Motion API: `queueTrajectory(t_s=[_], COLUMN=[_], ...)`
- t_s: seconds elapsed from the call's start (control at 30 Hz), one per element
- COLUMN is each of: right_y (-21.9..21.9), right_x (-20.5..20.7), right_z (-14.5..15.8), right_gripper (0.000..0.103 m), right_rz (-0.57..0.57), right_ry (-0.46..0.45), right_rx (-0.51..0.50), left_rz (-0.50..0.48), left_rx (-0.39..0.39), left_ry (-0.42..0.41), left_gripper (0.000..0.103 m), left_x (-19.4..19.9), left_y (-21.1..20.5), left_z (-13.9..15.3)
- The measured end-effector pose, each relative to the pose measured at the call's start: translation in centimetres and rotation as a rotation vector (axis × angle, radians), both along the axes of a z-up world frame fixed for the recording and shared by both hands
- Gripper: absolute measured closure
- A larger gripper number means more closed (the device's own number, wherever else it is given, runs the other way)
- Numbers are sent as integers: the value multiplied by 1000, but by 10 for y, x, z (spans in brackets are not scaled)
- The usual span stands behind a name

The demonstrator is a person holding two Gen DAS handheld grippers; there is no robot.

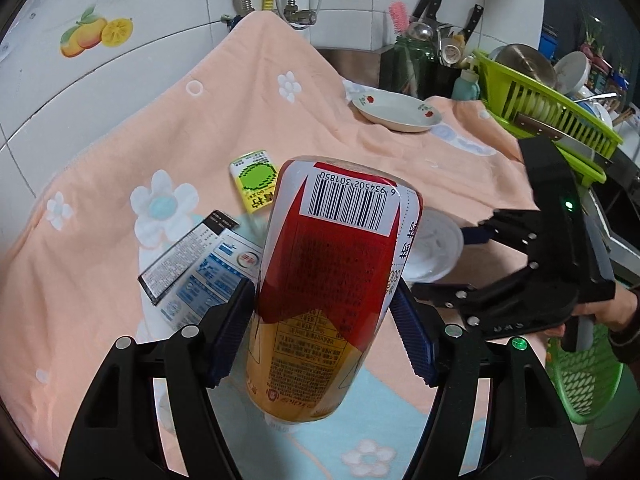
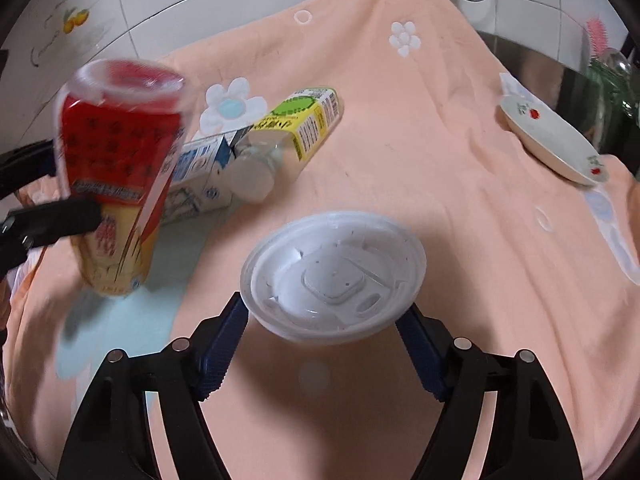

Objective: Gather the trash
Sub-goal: 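Hold the can with the left gripper while the right gripper grasps the white plastic lid, then carry the can and lid over the green basket and open both grippers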

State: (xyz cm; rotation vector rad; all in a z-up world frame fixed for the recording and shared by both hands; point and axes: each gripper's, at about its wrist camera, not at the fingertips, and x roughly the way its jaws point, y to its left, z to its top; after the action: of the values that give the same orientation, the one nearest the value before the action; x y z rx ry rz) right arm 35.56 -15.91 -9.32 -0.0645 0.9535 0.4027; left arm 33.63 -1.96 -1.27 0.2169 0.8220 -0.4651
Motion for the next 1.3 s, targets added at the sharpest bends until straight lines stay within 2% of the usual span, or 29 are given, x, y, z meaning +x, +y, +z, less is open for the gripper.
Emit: queueTrajectory(t_s=[0.23, 0.27, 0.3, 0.33, 0.4, 0.47, 0.5, 0.53, 0.73, 0.9, 1.03, 1.2, 1.3], right_y=[-27, -31, -34, -39, -41, -41, -42, -43, -46, -52, -58, -66, -69], right_x=[-45, -51, -57, -63, -69, -74, -76, -78, -57, -37, -27, -22, -31], right_z=[17, 18, 19, 19, 15, 10, 9, 9, 1, -7, -12, -14, -9], right_gripper=[34, 41, 58, 59, 57, 45, 34, 27, 26, 26, 44, 85, 91], right_rz=[-42, -44, -50, -57, -57, -48, -54, -60, -113, -184, -249, -291, -294], right_ry=[-30, -28, -21, -8, 7, 9, 1, -7, 16, 47, 50, 57, 19], right_rx=[68, 77, 87, 104, 84, 59, 57, 63, 112, 198, 224, 220, 206], left_rz=[-28, -34, -43, -53, -67, -71, -74, -76, -66, -56, -44, -35, -37], left_rx=[-35, -36, -44, -53, -56, -66, -73, -76, -103, -99, -100, -115, -124], left_ry=[-7, -11, -14, -14, -21, -21, -19, -20, -8, -7, -7, 2, 3], left_gripper=[36, 36, 36, 36, 36, 36, 36, 36, 36, 36, 36, 36, 36], left_x=[-22, -25, -30, -34, -41, -45, -46, -47, -43, -40, -37, -36, -38], left_y=[-12, -15, -20, -24, -32, -37, -38, -38, -34, -26, -19, -14, -16], left_z=[10, 11, 13, 14, 15, 16, 17, 18, 18, 16, 15, 12, 12])
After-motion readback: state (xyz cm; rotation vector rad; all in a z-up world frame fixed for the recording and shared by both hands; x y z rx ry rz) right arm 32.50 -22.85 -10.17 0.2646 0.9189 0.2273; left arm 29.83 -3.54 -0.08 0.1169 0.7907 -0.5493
